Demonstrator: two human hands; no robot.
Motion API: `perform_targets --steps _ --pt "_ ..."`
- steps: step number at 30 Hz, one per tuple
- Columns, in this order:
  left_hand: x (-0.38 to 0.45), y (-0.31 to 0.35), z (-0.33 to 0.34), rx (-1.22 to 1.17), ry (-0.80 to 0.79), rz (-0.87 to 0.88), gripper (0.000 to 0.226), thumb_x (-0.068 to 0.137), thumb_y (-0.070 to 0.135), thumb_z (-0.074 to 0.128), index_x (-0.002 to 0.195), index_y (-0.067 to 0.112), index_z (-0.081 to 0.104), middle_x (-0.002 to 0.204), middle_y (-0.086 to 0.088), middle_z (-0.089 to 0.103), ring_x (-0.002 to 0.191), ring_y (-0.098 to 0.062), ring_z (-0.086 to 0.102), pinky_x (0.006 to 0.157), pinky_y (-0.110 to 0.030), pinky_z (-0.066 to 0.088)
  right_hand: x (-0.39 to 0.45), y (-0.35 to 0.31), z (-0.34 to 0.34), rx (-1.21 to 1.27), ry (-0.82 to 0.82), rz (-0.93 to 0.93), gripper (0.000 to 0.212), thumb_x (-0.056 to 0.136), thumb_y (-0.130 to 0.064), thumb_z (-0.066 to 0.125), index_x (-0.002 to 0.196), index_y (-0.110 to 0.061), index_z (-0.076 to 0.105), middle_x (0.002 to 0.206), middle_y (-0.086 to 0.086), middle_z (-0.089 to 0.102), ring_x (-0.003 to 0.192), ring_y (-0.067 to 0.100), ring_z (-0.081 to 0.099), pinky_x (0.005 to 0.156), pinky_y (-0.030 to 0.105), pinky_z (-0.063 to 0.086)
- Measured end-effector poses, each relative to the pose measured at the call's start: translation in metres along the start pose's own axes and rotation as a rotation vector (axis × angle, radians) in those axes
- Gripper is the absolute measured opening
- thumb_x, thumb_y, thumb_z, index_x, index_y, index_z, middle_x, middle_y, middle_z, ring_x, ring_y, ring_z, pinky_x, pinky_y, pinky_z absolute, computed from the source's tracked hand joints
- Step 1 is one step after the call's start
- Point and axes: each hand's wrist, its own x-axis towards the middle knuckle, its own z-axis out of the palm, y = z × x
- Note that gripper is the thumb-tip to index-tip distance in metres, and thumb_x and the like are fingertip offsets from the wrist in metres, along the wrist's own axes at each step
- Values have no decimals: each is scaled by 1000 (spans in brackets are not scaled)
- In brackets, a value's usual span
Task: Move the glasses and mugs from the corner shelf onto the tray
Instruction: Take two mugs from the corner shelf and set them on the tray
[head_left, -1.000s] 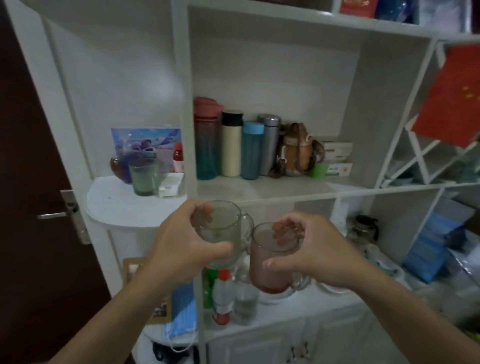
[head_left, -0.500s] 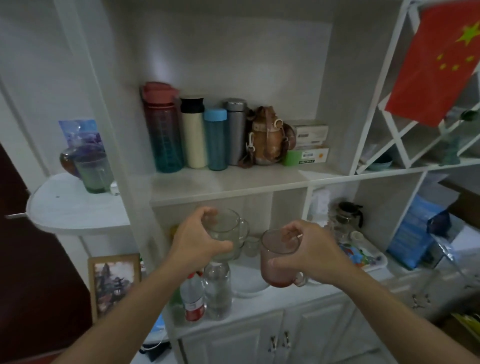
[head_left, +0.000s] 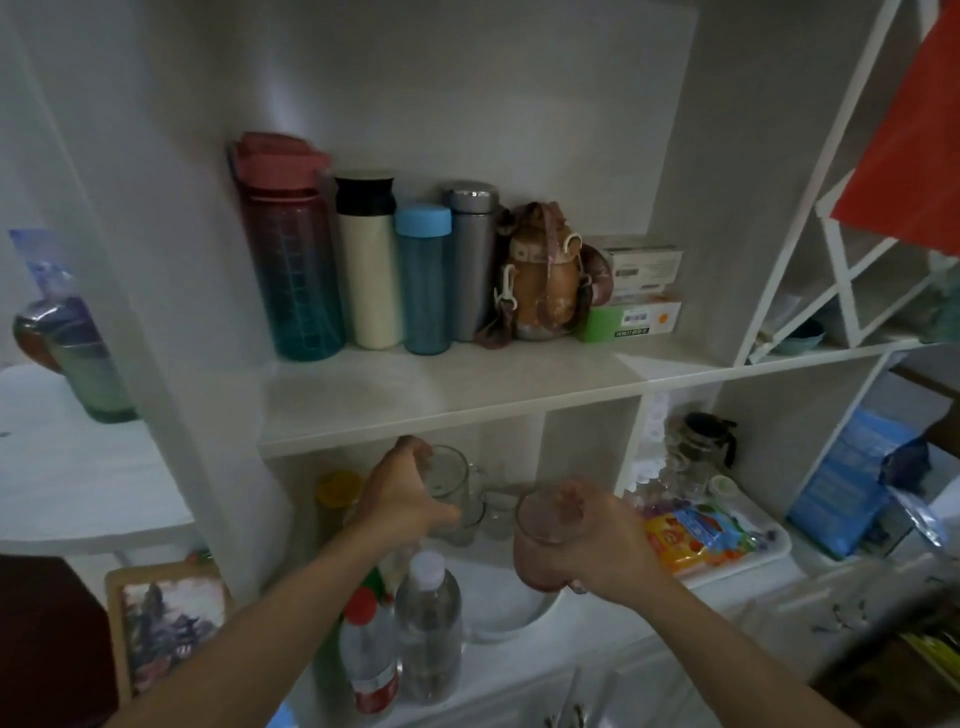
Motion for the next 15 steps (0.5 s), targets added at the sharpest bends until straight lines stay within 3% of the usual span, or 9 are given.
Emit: perform_targets --steps 4,8,12,15 --pt "28 -12 12 4 -56 -76 77 44 25 83 113 22 49 117 -4 59 105 -22 60 88 -37 55 24 7 12 -16 -44 -6 84 41 -61 78 115 -25 62 107 -1 71 99 19 68 87 39 57" --pt "46 -18 29 78 -95 -73 76 51 29 86 117 18 50 118 -5 58 106 -23 59 88 -35 53 45 13 19 -123 -103 25 74 57 -49 80 119 -13 59 109 5 69 99 25 66 81 30 51" --pt "64 -23 41 146 -150 -71 79 57 28 88 124 14 49 123 -7 54 112 -25 57 84 -31 50 65 30 29 -148 -116 33 68 62 -49 84 118 -18 62 109 4 72 99 26 68 80 31 53" --pt "78 -25 48 204 -213 -59 74 57 28 89 118 17 49 126 -7 55 111 -25 57 86 -34 52 77 37 34 -165 -172 62 72 63 -44 83 126 -21 57 116 3 69 106 27 66 83 30 52"
